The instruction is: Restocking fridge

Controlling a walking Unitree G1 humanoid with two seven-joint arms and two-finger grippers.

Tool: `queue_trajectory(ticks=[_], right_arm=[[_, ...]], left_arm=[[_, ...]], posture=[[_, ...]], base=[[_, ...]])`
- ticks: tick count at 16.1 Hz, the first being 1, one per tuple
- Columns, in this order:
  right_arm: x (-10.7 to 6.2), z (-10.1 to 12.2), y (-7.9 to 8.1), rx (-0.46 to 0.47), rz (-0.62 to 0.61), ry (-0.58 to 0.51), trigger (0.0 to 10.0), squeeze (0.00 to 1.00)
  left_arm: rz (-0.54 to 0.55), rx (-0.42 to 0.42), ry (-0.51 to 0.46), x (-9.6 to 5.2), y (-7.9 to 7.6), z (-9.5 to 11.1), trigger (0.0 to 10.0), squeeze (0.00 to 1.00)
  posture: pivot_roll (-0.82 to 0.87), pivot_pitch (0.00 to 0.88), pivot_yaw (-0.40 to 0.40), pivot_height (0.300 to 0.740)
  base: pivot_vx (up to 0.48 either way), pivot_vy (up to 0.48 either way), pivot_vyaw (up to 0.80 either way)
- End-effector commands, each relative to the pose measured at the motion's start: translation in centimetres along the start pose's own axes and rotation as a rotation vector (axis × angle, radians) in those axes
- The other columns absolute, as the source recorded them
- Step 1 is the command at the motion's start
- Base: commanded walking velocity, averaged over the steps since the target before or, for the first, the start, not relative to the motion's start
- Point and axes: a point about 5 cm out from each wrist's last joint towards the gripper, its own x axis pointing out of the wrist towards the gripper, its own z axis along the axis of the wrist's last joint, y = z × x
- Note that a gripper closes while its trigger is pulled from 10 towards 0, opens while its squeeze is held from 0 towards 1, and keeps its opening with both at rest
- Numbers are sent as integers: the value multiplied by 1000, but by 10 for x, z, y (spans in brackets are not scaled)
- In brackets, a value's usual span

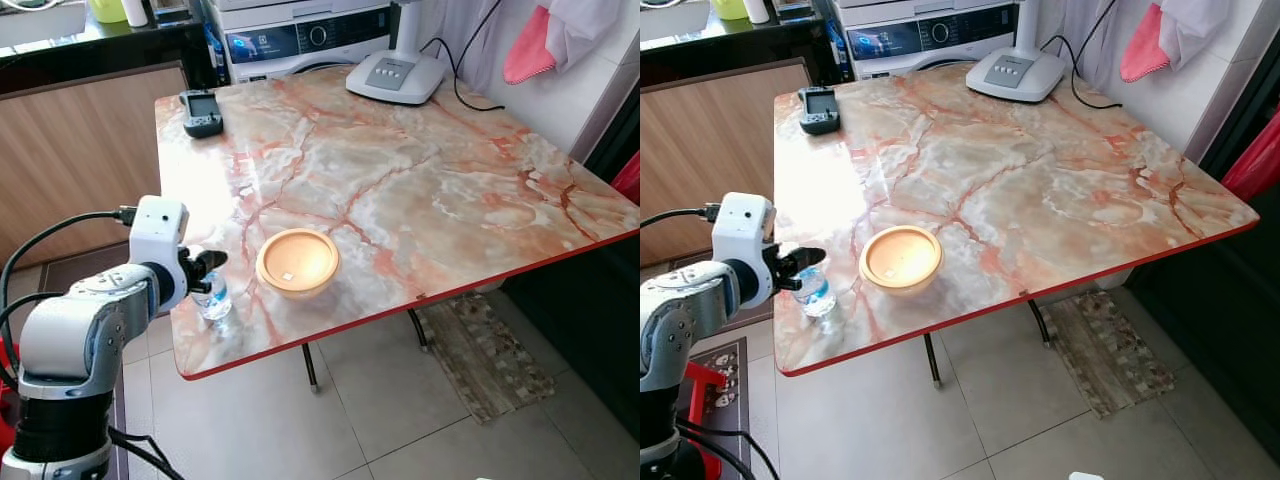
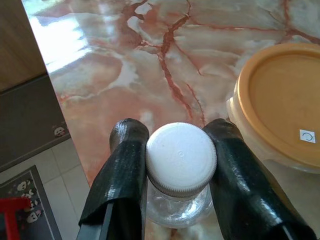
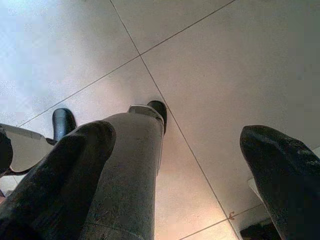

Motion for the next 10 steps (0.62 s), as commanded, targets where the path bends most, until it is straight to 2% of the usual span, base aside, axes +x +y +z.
queue_trajectory(ticks=[1, 3, 5, 8, 10], right_arm=[[-1, -11, 2, -4, 6, 43, 10000, 0], [-1, -11, 3, -5, 8, 44, 10000, 0], [-1, -11, 3, -5, 10, 43, 10000, 0], [-1, -11, 4, -1, 11, 43, 10000, 0], [-1, -10, 4, -3, 13, 42, 10000, 0]], left_arm=[[19, 18, 15, -2, 4, -1, 0, 0], [38, 25, 7, -4, 7, 0, 0, 0], [95, 47, -26, -11, 20, 7, 0, 0], [292, 74, -28, -33, 69, 2, 0, 0], [389, 47, -61, -43, 96, -12, 0, 0]], posture=[[189, 82, 16, 740], [193, 83, 16, 740], [195, 84, 15, 740], [209, 87, 13, 740], [222, 87, 9, 740]], base=[[0, 0, 0], [0, 0, 0], [0, 0, 0], [0, 0, 0], [0, 0, 0]])
